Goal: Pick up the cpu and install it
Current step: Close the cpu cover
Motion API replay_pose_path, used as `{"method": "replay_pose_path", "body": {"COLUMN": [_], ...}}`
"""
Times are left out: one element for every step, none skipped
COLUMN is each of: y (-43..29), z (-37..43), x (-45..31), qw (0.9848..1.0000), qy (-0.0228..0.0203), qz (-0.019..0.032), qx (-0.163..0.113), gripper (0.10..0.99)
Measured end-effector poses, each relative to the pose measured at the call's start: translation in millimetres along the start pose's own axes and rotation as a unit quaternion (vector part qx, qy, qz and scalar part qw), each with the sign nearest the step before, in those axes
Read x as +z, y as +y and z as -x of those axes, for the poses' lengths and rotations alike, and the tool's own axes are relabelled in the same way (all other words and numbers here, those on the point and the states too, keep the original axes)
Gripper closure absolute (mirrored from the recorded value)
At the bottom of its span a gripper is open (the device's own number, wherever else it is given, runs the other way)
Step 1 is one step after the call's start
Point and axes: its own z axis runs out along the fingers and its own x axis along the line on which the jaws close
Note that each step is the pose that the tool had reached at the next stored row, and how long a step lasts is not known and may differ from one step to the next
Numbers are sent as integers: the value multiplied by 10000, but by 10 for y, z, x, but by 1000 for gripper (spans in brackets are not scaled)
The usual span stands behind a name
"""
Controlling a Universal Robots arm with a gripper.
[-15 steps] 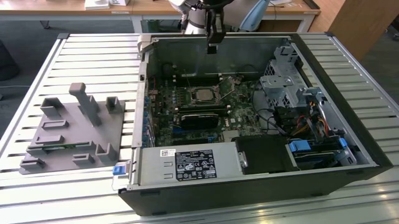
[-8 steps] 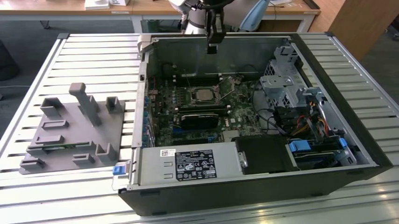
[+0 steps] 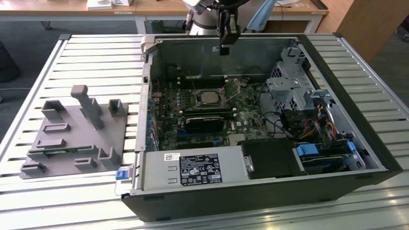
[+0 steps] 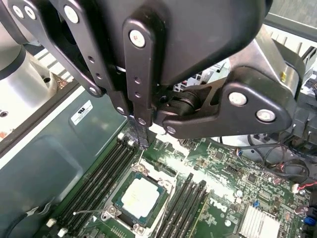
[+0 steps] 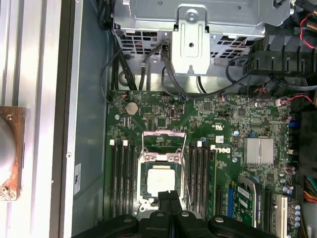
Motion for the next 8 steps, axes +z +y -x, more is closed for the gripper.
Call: {"method": "replay_pose_path", "body": {"y": [4, 7, 10, 11, 14, 18, 21, 24], "z": [0, 0, 0, 0, 0, 0, 0, 0], "x": [0, 0, 0, 0, 1, 1, 1, 1], "qw": [10000, 10000, 10000, 10000, 10000, 10000, 10000, 10000], "qy": [0, 0, 0, 0, 0, 0, 0, 0], "qz": [0, 0, 0, 0, 0, 0, 0, 0], "qx": [0, 0, 0, 0, 0, 0, 0, 0], "gripper": [980, 980, 980, 980, 980, 980, 980, 980]}}
